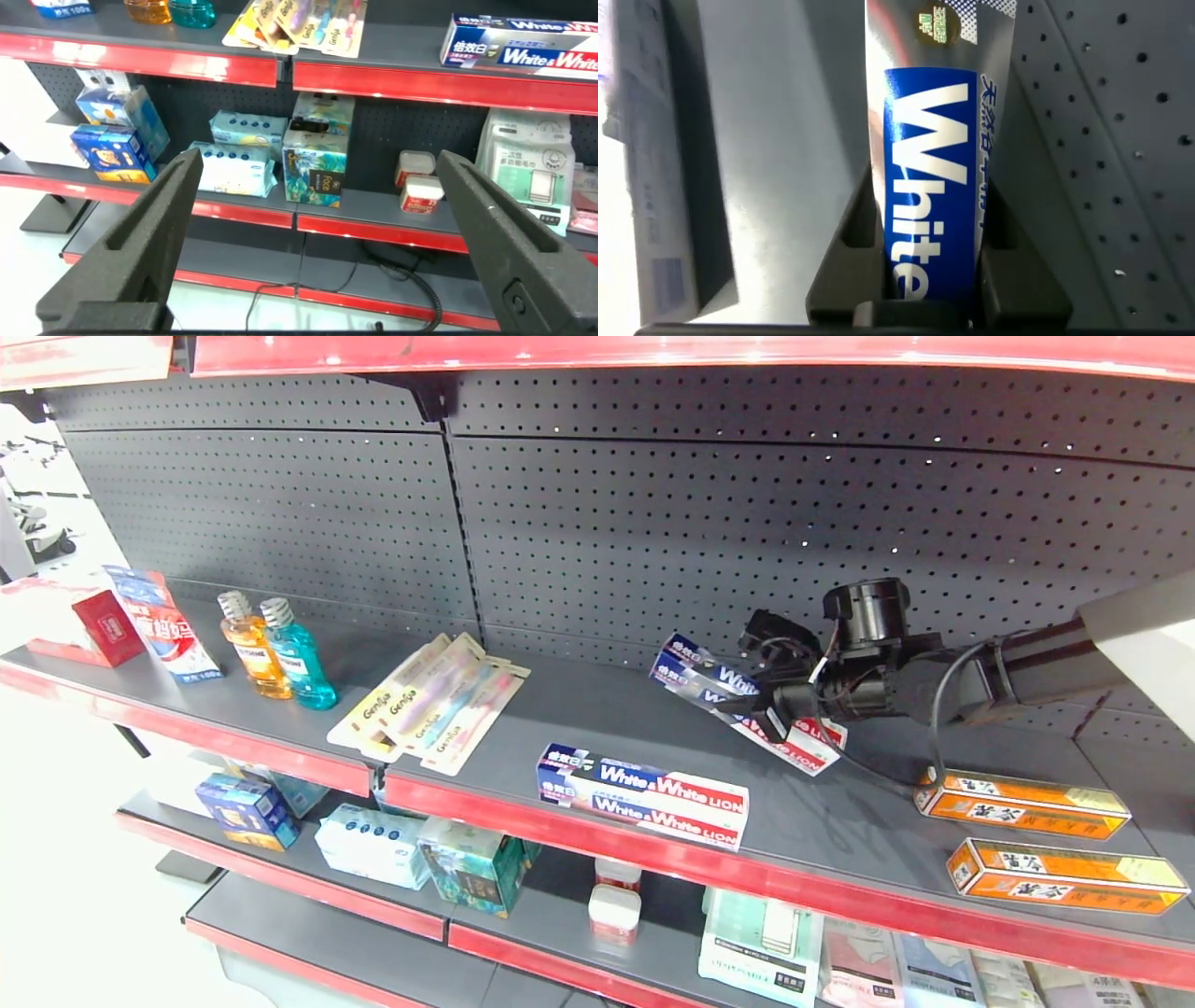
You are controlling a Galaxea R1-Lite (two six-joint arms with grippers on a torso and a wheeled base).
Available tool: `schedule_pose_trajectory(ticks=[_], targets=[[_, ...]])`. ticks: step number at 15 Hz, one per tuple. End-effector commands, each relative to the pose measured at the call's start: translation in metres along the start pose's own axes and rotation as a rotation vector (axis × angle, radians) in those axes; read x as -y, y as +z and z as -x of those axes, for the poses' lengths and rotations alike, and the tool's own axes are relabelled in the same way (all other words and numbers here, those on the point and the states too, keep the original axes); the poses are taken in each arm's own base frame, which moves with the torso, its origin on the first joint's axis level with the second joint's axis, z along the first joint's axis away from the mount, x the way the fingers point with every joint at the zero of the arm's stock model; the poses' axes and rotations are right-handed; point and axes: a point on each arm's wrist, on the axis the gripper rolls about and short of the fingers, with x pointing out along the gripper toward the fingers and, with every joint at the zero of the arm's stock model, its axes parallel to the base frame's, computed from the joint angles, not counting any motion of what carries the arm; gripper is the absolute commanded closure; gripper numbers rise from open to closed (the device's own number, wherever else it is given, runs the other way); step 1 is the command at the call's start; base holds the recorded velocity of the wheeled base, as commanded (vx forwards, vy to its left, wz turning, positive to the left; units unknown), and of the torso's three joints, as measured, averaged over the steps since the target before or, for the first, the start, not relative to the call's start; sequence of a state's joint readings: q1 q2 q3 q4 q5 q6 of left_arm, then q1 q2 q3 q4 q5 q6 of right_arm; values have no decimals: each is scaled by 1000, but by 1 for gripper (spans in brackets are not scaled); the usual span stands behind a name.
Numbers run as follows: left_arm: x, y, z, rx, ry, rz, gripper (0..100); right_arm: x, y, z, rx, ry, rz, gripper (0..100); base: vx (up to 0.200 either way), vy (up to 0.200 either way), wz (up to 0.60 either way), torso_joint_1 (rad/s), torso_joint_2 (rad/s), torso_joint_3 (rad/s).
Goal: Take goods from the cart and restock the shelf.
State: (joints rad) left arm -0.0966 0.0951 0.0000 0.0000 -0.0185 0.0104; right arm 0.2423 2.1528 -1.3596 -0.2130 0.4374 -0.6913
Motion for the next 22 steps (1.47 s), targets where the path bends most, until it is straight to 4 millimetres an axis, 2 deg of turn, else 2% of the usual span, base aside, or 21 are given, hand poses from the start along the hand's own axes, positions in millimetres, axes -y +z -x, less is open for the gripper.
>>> schedule_pose_trajectory(ticks=[1,9,22], targets=[[0,0,0,-2,0,0,0,1,-2,-3,-18,-15,22,100,0,0,0,0,0,0],[0,0,0,-2,0,0,0,1,-3,-9,-66,-60,162,100,0,0,0,0,0,0],[0,0,0,-2,0,0,0,-11,-5,-15,-44,33,137,100,0,0,0,0,0,0]])
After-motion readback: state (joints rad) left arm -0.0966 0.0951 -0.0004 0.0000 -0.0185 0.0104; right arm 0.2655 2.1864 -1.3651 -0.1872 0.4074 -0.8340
